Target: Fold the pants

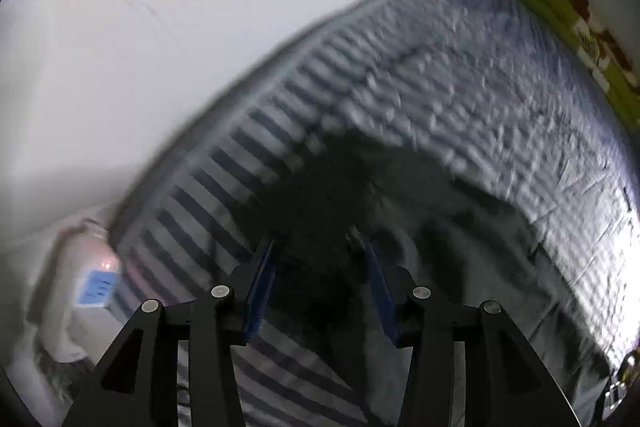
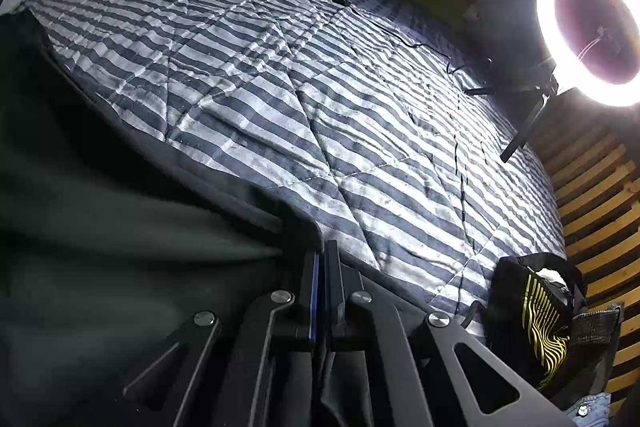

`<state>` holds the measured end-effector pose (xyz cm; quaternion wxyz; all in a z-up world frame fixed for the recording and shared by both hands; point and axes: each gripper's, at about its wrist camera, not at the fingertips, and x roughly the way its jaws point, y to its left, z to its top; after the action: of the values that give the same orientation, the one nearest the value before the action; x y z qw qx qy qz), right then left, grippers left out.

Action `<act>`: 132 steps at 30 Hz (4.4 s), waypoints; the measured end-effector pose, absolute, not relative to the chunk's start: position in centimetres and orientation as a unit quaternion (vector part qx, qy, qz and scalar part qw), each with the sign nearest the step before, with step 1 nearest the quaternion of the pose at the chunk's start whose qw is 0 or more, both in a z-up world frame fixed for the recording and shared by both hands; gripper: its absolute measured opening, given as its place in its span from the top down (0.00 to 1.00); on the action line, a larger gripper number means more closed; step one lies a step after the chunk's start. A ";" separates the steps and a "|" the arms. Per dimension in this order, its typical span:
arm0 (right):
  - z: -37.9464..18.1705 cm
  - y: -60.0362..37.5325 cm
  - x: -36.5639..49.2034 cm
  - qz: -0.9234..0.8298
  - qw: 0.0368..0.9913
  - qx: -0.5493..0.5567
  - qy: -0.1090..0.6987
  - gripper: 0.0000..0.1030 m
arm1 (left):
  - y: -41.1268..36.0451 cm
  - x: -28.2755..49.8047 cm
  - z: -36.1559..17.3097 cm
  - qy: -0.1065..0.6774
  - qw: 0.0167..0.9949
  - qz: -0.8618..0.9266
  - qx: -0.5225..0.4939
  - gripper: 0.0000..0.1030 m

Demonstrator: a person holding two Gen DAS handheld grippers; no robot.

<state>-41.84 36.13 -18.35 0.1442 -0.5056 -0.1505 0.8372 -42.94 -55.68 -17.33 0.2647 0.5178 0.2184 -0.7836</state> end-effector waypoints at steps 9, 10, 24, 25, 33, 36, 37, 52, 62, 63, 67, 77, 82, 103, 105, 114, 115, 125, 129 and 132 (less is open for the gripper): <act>-16.4 36.5 -41.6 0.850 0.143 -0.494 -0.116 0.98 | -53.4 -45.2 -14.5 0.121 0.321 -0.815 0.467 0.99; -16.2 36.4 -41.7 0.853 0.141 -0.490 -0.115 0.98 | -53.7 -45.5 -14.2 0.119 0.328 -0.815 0.462 0.99; -6.1 43.7 -31.7 0.889 0.117 -0.440 0.049 0.60 | -49.5 -43.2 -9.1 0.088 0.311 -0.835 0.446 0.73; -5.7 44.4 -30.1 0.889 0.130 -0.436 0.058 0.60 | -47.7 -43.1 -8.5 0.085 0.285 -0.845 0.444 0.73; -10.6 46.8 -21.6 0.878 0.154 -0.419 0.174 0.55 | -24.0 -43.7 -8.0 0.045 0.011 -0.876 0.480 0.73; -12.8 46.8 -22.0 0.874 0.130 -0.429 0.188 0.51 | -15.3 -44.1 -9.3 0.037 -0.078 -0.859 0.505 0.73; -13.3 46.4 -22.2 0.874 0.131 -0.433 0.177 0.51 | -12.5 -43.9 -9.7 0.026 -0.098 -0.853 0.511 0.73; -10.7 50.4 -24.5 0.906 0.158 -0.326 0.221 0.94 | 3.9 -38.8 -19.6 -0.038 -0.197 -0.784 0.587 0.72; -12.8 54.7 -23.9 0.872 0.109 -0.343 0.332 0.66 | 2.5 -38.0 -17.3 -0.047 -0.171 -0.803 0.569 0.71; -12.4 54.2 -23.5 0.873 0.103 -0.350 0.322 0.66 | 2.4 -37.6 -16.7 -0.048 -0.171 -0.807 0.563 0.71; -12.2 50.6 -21.0 0.886 0.087 -0.384 0.246 0.65 | 4.1 -35.9 -14.7 -0.055 -0.202 -0.813 0.543 0.53; -16.0 46.4 -21.0 0.889 0.100 -0.427 0.134 0.57 | 11.6 -34.7 -18.8 -0.191 -0.211 -0.795 0.536 0.66; -15.5 47.0 -21.5 0.890 0.094 -0.425 0.135 0.76 | 9.2 -35.8 -17.2 -0.110 -0.236 -0.776 0.574 0.95; -15.1 50.0 -20.4 0.883 0.071 -0.408 0.221 0.61 | 16.8 -54.1 -15.3 -0.144 -0.227 -0.809 0.524 0.19; -15.3 50.2 -20.4 0.883 0.063 -0.408 0.225 0.61 | 17.9 -54.4 -17.6 -0.172 -0.230 -0.795 0.535 0.36; -15.4 50.2 -20.6 0.889 0.054 -0.395 0.226 0.61 | 12.8 -52.8 -15.0 -0.128 -0.201 -0.828 0.507 0.98; -15.4 50.3 -20.7 0.889 0.055 -0.393 0.230 0.61 | 11.6 -52.7 -14.5 -0.124 -0.193 -0.835 0.500 0.98; -16.8 50.2 -22.0 0.868 0.098 -0.446 0.196 0.88 | 13.2 -55.9 -16.9 -0.158 -0.171 -0.824 0.516 0.97; -16.1 49.8 -20.3 0.867 0.076 -0.461 0.174 0.92 | 14.3 -56.6 -16.4 -0.182 -0.168 -0.825 0.508 0.86; -15.9 49.9 -20.0 0.874 0.069 -0.443 0.187 0.88 | 13.9 -56.3 -14.4 -0.176 -0.165 -0.842 0.483 0.52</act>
<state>-20.03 49.89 -15.89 0.0690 -0.4425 0.1866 0.8744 -56.30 13.86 -14.41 -0.1653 0.4830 -0.1765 -0.8416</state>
